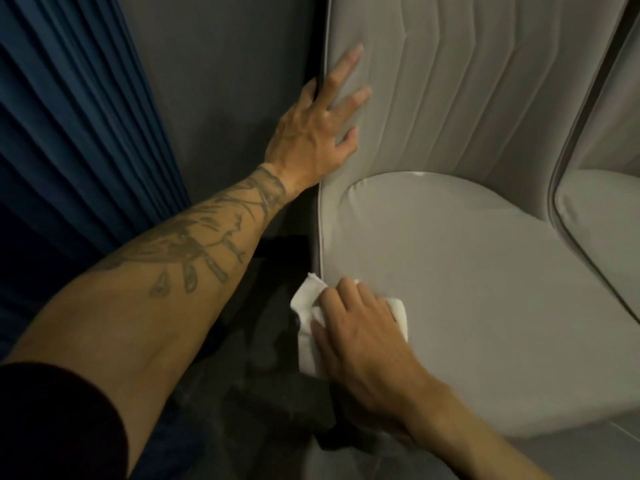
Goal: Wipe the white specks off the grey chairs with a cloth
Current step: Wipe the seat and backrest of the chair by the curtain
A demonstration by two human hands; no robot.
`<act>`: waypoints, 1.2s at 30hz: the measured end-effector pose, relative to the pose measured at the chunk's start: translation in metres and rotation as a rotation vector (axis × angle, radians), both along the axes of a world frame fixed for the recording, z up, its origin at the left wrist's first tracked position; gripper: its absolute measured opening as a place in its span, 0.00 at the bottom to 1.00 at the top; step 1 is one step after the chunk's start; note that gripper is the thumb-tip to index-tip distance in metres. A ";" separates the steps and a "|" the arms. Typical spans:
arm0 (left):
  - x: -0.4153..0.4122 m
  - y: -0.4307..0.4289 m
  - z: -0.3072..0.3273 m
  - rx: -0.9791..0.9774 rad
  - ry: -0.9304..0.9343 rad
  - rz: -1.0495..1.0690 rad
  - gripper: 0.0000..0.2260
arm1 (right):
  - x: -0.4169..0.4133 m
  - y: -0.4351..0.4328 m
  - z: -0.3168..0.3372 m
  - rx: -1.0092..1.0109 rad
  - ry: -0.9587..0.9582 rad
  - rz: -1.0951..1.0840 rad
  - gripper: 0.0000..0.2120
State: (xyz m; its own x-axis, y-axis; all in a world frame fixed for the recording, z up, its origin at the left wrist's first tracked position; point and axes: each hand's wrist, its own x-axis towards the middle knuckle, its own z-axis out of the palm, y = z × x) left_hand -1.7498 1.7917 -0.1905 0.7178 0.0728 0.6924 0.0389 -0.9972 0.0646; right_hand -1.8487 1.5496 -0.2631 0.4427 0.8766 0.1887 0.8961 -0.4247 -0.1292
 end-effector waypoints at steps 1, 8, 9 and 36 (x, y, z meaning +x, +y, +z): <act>-0.002 -0.002 0.001 0.004 0.003 0.007 0.23 | 0.005 0.005 0.003 -0.008 -0.003 -0.015 0.11; -0.028 -0.022 -0.019 0.002 0.164 0.017 0.25 | 0.002 0.014 0.012 -0.065 -0.043 -0.053 0.12; -0.034 -0.026 -0.026 -0.014 0.185 0.015 0.25 | -0.015 -0.002 0.012 -0.058 -0.041 -0.024 0.12; -0.098 -0.110 -0.089 -0.493 0.354 0.162 0.22 | -0.029 -0.112 0.012 0.077 0.069 -0.329 0.11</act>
